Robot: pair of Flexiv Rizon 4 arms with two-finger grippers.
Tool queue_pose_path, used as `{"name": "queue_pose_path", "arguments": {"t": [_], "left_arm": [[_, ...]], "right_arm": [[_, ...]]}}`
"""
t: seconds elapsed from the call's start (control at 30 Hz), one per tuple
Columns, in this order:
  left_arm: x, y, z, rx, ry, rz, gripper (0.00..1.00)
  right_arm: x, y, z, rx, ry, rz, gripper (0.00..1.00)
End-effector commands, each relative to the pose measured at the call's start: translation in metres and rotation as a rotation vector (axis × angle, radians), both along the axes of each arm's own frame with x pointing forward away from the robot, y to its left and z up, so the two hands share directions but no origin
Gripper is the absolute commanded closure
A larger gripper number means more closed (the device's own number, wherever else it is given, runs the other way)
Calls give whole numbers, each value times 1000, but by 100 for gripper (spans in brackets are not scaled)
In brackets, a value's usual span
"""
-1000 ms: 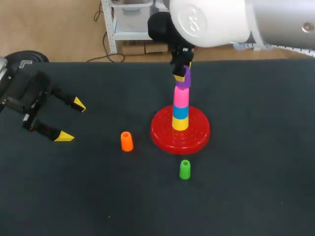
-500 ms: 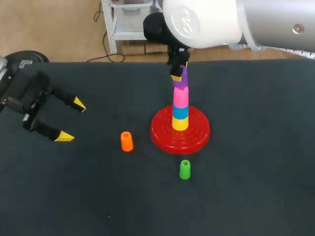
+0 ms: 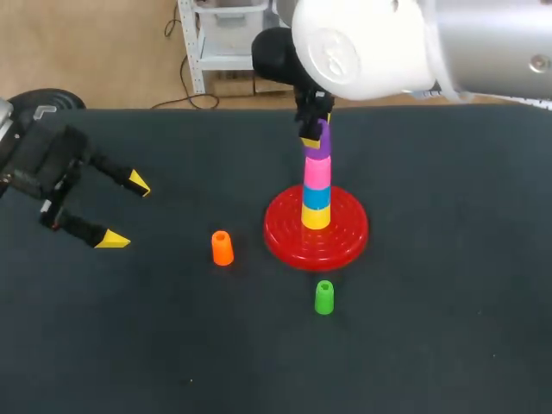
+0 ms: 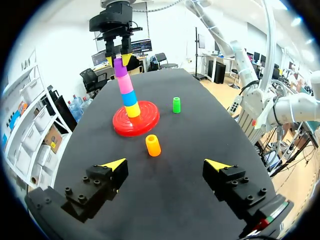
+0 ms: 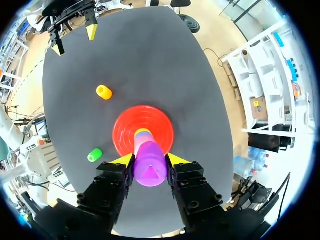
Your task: Pick up and stack the cylinders on the red base in this order: pink,purple,orange,green
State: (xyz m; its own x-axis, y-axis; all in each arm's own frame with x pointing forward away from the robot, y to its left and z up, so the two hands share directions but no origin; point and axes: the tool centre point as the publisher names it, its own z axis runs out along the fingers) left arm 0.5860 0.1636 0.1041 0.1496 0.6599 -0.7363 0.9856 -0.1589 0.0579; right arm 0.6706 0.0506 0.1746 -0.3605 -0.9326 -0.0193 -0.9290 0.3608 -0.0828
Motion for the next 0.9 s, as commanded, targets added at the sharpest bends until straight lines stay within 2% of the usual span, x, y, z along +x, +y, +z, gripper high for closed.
{"name": "queue_pose_path", "arguments": {"t": [0.03, 0.47, 0.9], "left_arm": [[0, 1, -1, -1, -2, -1, 0], [0, 1, -1, -1, -2, -1, 0], [0, 1, -1, -1, -2, -1, 0]], "right_arm": [[0, -2, -5, 6, -5, 3, 100], [-9, -1, 5, -6, -31, 21, 100], [-7, -2, -4, -5, -4, 15, 100]]}}
